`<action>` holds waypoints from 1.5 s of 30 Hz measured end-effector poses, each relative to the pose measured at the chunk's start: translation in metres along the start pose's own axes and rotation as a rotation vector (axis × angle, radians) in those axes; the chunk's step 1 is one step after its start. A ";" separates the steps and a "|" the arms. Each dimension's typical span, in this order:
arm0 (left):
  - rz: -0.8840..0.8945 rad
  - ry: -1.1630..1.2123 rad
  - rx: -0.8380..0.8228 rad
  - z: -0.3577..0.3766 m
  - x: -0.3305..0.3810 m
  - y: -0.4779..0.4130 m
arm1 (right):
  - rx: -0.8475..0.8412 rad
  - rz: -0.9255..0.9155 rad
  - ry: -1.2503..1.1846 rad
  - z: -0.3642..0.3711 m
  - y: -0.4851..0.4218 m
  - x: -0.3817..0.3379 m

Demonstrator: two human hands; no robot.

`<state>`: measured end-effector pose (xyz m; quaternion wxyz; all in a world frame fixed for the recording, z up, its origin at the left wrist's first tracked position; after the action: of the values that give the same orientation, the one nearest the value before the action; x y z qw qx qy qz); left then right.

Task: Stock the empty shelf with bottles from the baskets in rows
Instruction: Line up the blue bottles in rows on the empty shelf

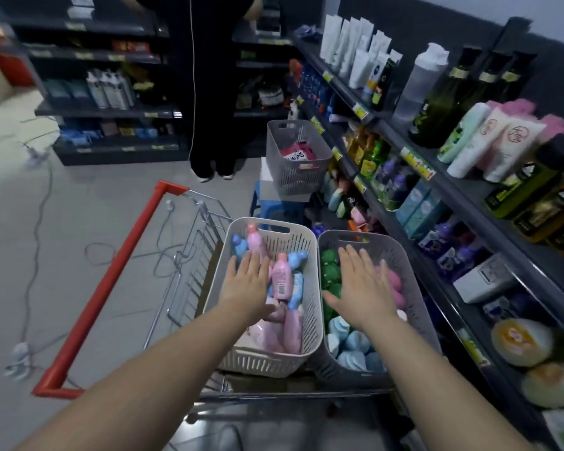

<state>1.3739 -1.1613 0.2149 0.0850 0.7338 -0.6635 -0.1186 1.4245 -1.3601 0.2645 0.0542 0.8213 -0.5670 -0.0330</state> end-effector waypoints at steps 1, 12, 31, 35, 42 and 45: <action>0.002 -0.009 -0.018 0.008 -0.011 -0.005 | -0.009 -0.002 0.003 0.005 -0.008 -0.009; 0.041 0.099 -0.253 0.106 -0.048 -0.022 | -0.179 -0.056 -0.039 0.072 -0.050 -0.062; -0.340 0.642 -0.378 0.110 -0.078 -0.134 | -0.318 -0.224 -0.026 0.162 -0.191 -0.087; -0.590 1.086 -0.253 0.102 -0.097 -0.177 | -0.313 -0.187 0.103 0.168 -0.240 -0.084; -0.792 1.060 -0.128 0.108 -0.097 -0.213 | -0.319 -0.299 0.391 0.203 -0.259 -0.091; -0.850 1.067 -0.082 0.118 -0.091 -0.222 | -0.347 -0.255 0.413 0.214 -0.261 -0.087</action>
<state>1.5436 -1.0438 0.0443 0.3744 0.8848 -0.1800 0.2112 1.6106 -1.1980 0.0186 0.3034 0.8536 -0.4222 0.0319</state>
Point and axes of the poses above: each hand's wrist, its own y-axis away from the middle knuckle, its own z-axis out of the palm, x = y × z, the point moved 4 cm from there along -y, towards the middle knuckle, and after that the axes turned 2 degrees about -x, right-handed, at the moved point
